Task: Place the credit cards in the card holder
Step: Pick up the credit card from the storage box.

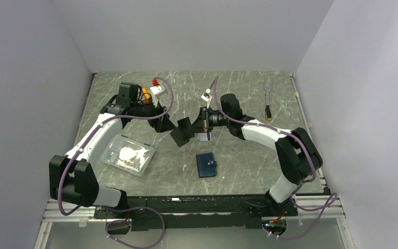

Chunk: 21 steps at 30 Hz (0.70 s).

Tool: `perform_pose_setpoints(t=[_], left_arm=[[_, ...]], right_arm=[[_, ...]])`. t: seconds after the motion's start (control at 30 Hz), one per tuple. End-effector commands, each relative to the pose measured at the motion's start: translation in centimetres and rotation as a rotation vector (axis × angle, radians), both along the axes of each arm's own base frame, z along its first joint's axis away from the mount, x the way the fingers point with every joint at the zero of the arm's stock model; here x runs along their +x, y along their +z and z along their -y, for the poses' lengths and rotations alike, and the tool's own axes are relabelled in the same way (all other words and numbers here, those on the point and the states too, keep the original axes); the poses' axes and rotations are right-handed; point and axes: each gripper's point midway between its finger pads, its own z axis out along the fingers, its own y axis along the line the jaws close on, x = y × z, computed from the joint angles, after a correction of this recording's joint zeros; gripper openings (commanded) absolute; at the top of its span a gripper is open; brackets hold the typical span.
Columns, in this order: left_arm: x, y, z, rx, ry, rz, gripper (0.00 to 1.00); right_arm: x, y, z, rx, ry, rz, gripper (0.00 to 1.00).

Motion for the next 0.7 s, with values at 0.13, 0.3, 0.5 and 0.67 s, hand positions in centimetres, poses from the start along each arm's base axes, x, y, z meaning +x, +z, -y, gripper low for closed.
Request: perform_pose_setpoints(t=[0.13, 0.3, 0.5, 0.67], left_arm=[[-4.6, 2.7, 3.1, -0.320, -0.219, -0.239, 0.82], [-5.4, 3.0, 3.3, -0.366, -0.269, -0.271, 0.70], [-5.8, 3.2, 3.3, -0.377, -0.301, -0.288, 0.55], [-6.1, 3.6, 3.3, -0.390, -0.331, -0.289, 0.40]], right_arm=[[-3.1, 5.2, -0.9, 0.102, 0.117, 0.140, 0.00], [-3.3, 5.6, -1.6, 0.121, 0.140, 0.141, 0.00], [-3.0, 6.8, -2.1, 0.162, 0.149, 0.151, 0.00], [-2.6, 6.8, -2.4, 0.171, 0.146, 0.146, 0.00]])
